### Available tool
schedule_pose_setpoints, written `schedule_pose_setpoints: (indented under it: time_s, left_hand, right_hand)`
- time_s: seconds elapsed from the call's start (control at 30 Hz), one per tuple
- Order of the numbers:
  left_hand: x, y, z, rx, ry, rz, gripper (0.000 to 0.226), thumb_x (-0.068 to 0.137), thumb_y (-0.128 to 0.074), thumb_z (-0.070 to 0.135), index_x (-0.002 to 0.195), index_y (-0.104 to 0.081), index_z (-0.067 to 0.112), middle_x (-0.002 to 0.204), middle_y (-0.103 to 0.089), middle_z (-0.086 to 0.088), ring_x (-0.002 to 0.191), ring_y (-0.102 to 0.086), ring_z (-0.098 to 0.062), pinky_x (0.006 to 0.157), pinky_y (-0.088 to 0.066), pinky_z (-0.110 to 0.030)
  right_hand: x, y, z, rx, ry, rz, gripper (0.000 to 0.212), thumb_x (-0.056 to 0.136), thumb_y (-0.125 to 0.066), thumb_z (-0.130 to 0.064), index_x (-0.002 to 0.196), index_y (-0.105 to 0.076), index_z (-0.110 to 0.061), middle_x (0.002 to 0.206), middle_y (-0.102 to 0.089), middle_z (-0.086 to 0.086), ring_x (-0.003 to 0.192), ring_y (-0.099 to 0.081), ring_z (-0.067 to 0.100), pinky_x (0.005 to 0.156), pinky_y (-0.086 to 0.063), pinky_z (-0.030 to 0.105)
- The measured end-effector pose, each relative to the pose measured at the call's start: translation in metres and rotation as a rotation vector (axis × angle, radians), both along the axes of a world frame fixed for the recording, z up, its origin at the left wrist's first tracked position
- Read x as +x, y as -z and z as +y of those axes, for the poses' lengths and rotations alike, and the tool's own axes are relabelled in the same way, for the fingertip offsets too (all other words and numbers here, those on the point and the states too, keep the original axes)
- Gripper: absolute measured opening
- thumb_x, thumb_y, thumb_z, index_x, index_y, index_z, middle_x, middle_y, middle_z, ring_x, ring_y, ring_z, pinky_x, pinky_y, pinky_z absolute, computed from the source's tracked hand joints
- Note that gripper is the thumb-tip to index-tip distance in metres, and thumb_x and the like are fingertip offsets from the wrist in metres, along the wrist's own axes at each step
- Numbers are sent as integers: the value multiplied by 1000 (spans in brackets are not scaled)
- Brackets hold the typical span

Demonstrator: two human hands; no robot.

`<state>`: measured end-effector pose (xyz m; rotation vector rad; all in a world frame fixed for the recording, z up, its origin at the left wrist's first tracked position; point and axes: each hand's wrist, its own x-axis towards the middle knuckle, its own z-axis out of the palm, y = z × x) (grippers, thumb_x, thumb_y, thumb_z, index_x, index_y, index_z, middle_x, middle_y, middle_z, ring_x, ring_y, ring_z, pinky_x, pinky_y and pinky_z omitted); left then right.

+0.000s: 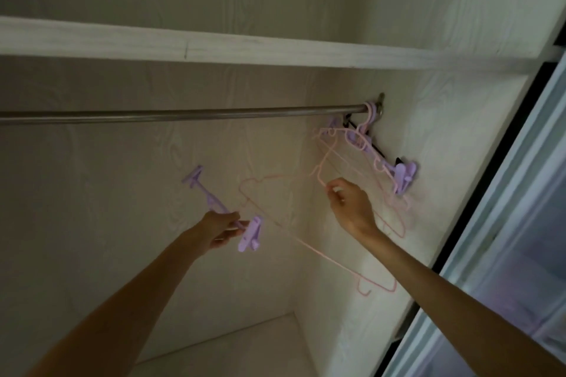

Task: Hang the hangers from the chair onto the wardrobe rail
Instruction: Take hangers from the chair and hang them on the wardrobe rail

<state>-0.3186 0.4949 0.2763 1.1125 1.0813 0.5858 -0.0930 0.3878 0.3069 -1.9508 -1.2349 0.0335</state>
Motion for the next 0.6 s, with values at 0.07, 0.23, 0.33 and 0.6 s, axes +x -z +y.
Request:
schedule_pose_setpoints:
  time_s: [0.07, 0.23, 0.33, 0.6]
  left_hand:
    - [0, -4, 6, 41, -36, 41, 31, 96, -50, 17, 66, -53, 10, 29, -49, 8, 19, -38, 1, 27, -20, -4]
    - [9, -18, 19, 67, -78, 124, 25, 90, -60, 19, 67, -60, 10, 45, -66, 4, 22, -42, 1, 33, -29, -11]
    - [17, -31, 22, 203, -46, 244, 28, 90, -61, 18, 64, -58, 7, 40, -63, 9, 19, -37, 2, 26, -19, -8]
    - [26, -51, 38, 423, 50, 534, 62, 83, -69, 26, 23, -58, 17, 42, -64, 11, 36, -48, -2, 37, -32, -14]
  right_hand:
    - [6, -25, 5, 126, 6, -92, 20, 95, -49, -19, 102, -65, -11, 91, -71, 11, 83, -65, 28, 69, -46, 32]
    - [21, -70, 43, 176, 136, -273, 27, 95, -43, -15, 110, -66, -13, 103, -69, 15, 96, -63, 33, 77, -48, 37]
    - [24, -75, 60, 67, 184, -369, 28, 97, -40, -14, 105, -66, -10, 102, -69, 13, 95, -64, 30, 73, -48, 33]
    - [41, -43, 58, -212, 98, -313, 24, 97, -42, -22, 107, -61, -11, 103, -68, 11, 93, -64, 28, 77, -52, 35]
